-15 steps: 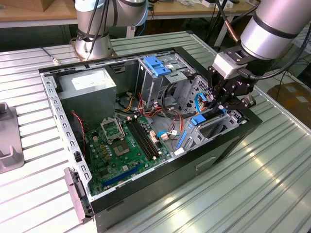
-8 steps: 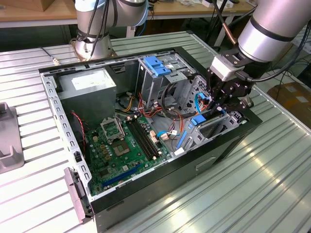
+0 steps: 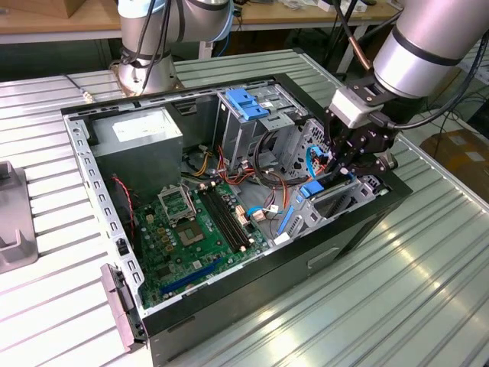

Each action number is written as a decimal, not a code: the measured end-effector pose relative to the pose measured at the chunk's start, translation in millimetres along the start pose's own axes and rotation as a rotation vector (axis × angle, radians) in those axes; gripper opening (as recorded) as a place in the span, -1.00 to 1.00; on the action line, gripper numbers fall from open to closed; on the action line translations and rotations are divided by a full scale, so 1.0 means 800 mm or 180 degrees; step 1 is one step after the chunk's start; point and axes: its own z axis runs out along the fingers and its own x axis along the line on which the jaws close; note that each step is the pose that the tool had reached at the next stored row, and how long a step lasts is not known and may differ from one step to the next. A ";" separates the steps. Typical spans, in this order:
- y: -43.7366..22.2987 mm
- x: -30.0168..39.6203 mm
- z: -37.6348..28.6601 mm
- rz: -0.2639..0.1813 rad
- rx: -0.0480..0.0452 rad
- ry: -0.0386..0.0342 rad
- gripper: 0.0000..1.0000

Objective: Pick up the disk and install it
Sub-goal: 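Insert the first disk wire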

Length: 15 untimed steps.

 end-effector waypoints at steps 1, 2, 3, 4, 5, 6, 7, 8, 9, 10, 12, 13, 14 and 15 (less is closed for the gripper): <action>0.0000 0.0000 0.0000 0.0000 0.0000 0.0000 -0.64; 0.0000 0.0000 -0.0001 0.0000 0.0000 0.0000 -0.64; 0.0000 0.0000 0.0001 0.0000 0.0000 0.0001 -0.64; 0.0000 0.0000 0.0007 0.0000 0.0000 0.0001 -0.64; 0.0001 0.0001 0.0017 0.0000 0.0000 0.0001 -0.64; 0.0001 0.0001 0.0026 0.0000 0.0000 0.0001 -0.64; 0.0001 0.0002 0.0034 0.0000 0.0000 0.0001 -0.64; 0.0002 0.0003 0.0048 0.0000 0.0000 0.0001 -0.64; 0.0002 0.0003 0.0055 0.0000 0.0000 0.0001 -0.64; 0.0002 0.0003 0.0058 0.0000 0.0000 0.0002 -0.64; 0.0002 0.0003 0.0062 0.0000 0.0000 0.0001 -0.64; 0.0002 0.0003 0.0062 0.0000 0.0000 0.0001 -0.64; 0.0002 0.0004 0.0062 0.0000 0.0000 0.0001 -0.64; 0.0002 0.0004 0.0062 0.0000 0.0000 0.0001 -0.64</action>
